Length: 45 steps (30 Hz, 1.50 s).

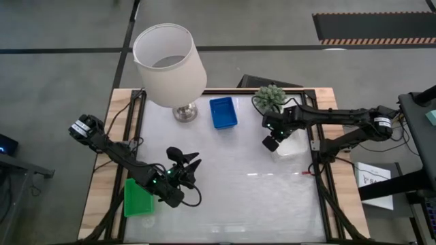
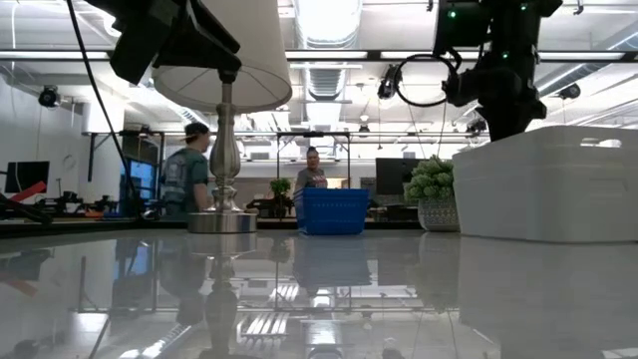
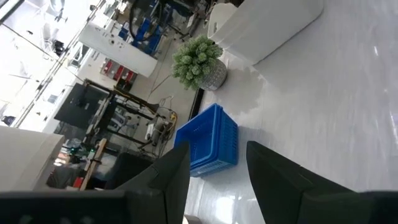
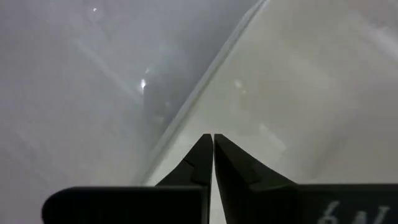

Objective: Stack baskets by color
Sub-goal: Stack the bottom white bin on the stacked white bins, then return to Home Position

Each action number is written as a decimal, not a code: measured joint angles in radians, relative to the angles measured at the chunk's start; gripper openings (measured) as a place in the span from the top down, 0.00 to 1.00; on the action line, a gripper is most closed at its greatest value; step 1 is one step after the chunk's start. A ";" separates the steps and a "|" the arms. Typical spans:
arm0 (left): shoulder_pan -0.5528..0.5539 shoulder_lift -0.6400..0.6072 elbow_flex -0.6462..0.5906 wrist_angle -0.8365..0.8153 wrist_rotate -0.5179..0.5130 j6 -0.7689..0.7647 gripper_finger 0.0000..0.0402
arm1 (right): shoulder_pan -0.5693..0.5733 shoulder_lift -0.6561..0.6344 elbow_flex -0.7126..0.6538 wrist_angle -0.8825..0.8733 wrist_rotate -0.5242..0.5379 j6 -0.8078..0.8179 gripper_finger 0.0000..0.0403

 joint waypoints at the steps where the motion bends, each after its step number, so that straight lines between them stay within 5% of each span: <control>1: 0.000 0.000 -0.001 0.000 0.007 -0.009 0.65 | 0.000 -0.008 0.000 -0.001 0.018 -0.015 0.98; 9: 0.000 -0.027 -0.050 0.001 0.390 -0.030 0.74 | 0.033 -0.209 -0.071 0.218 0.092 -0.284 0.98; 18: 0.007 -0.289 -0.331 0.315 0.641 0.001 0.98 | 0.050 -0.512 -0.453 0.843 -0.176 -0.734 0.98; 27: 0.021 -0.666 -0.591 0.480 0.691 0.086 1.00 | 0.050 -0.771 -0.659 1.009 -0.182 -0.862 0.98; 41: 0.032 -1.071 -0.888 0.607 0.681 0.144 1.00 | 0.050 -1.198 -0.744 0.881 -0.182 -0.920 0.98; 45: 0.033 -1.185 -0.921 0.563 0.673 0.157 1.00 | 0.050 -1.221 -0.767 0.850 -0.196 -0.920 0.98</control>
